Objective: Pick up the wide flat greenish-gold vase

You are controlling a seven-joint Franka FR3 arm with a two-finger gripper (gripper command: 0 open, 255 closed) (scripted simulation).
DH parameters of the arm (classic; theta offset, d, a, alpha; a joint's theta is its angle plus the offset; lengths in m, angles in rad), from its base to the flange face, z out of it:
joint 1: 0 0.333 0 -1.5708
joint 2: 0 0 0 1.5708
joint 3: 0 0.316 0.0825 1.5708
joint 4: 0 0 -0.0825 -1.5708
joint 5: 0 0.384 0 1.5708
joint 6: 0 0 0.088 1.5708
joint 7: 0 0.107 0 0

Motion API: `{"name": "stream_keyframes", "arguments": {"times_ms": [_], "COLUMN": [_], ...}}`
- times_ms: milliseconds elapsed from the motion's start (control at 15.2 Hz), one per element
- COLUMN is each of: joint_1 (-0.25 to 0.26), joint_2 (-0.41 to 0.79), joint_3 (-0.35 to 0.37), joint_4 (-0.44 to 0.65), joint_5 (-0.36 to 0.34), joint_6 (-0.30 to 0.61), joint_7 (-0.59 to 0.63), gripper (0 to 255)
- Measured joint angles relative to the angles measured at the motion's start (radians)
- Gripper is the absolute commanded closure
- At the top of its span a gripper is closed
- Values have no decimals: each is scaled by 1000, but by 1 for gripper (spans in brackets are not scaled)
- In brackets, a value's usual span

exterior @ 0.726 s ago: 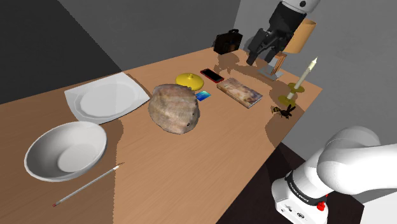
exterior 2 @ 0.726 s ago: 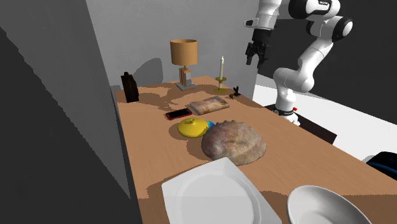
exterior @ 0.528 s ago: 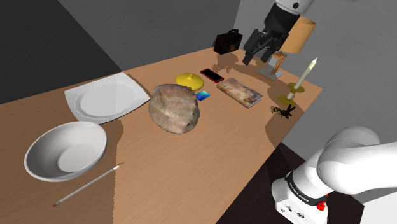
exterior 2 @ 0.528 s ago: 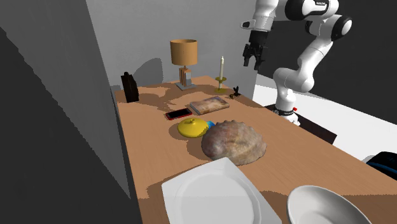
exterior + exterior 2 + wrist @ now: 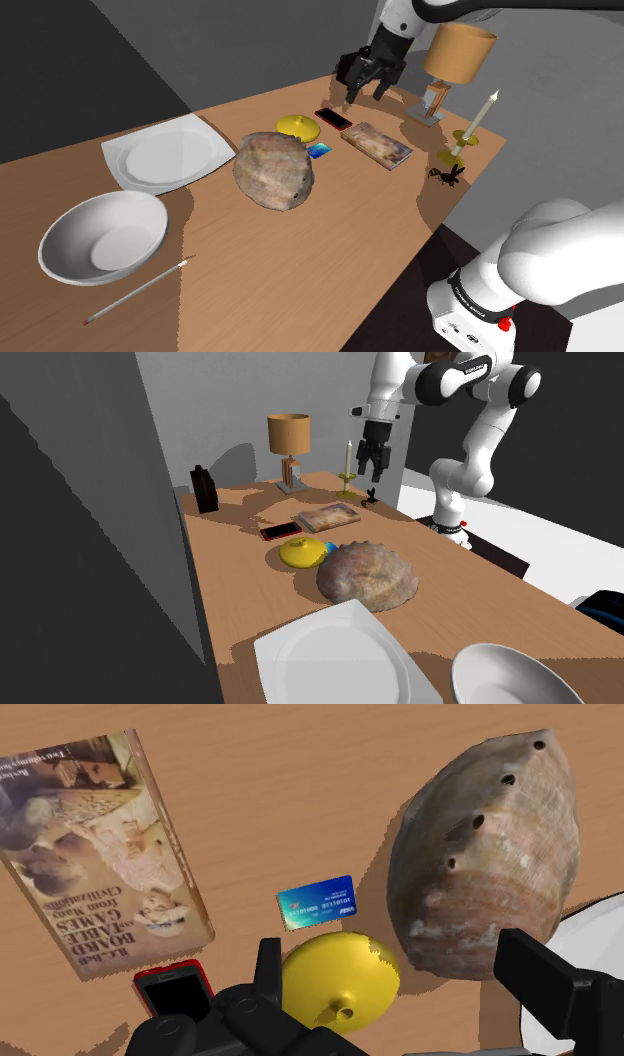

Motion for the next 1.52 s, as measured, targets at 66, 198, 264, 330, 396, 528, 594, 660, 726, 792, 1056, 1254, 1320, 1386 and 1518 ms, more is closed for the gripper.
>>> {"name": "stream_keyframes", "arguments": {"times_ms": [66,198,264,330,396,528,594,660,726,792,1056,1254,1320,1386,1518], "joint_1": [1,1,-2,-1,-1,-2,-3,-3,-5,-4,-5,-4,-3,-2,-2], "joint_2": [37,109,142,175,213,300,336,374,411,449,603,680,691,695,706], "joint_3": [3,6,1,3,4,3,2,3,1,1,0,1,1,1,2], "joint_4": [16,38,58,76,94,152,179,201,232,266,384,445,448,441,429], "joint_5": [1,3,2,3,3,3,3,3,3,3,3,2,2,3,3], "joint_6": [21,70,82,97,117,144,153,168,172,177,210,225,232,244,267], "joint_7": [1,0,-9,-7,-8,-14,-16,-17,-23,-22,-31,-31,-32,-32,-33], "gripper": [0,0,0,0,0,0,0,0,0,0,0,0,0,0,0]}}
